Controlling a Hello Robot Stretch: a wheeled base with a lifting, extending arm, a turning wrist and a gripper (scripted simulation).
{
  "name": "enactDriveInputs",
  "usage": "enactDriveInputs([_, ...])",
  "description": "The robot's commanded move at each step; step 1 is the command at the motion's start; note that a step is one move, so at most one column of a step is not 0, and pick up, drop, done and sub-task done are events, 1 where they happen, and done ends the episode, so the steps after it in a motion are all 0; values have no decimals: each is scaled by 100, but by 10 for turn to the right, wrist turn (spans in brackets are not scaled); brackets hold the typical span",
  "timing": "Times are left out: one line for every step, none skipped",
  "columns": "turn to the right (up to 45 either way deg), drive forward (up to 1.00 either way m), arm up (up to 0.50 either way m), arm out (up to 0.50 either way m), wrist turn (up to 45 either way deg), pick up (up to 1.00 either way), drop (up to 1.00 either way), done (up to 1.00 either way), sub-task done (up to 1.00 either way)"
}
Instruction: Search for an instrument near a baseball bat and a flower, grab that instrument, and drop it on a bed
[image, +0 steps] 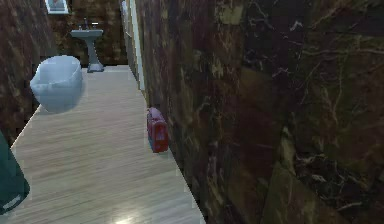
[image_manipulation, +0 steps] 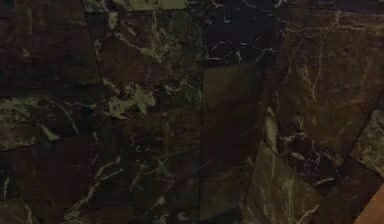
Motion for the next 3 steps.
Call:
enactDriveInputs([-210, 0, 0, 0, 0, 0, 0, 0, 0])
enactDriveInputs([0, 15, 0, 0, 0, 0, 0, 0, 0])
enactDriveInputs([0, 60, 0, 0, 0, 0, 0, 0, 0])
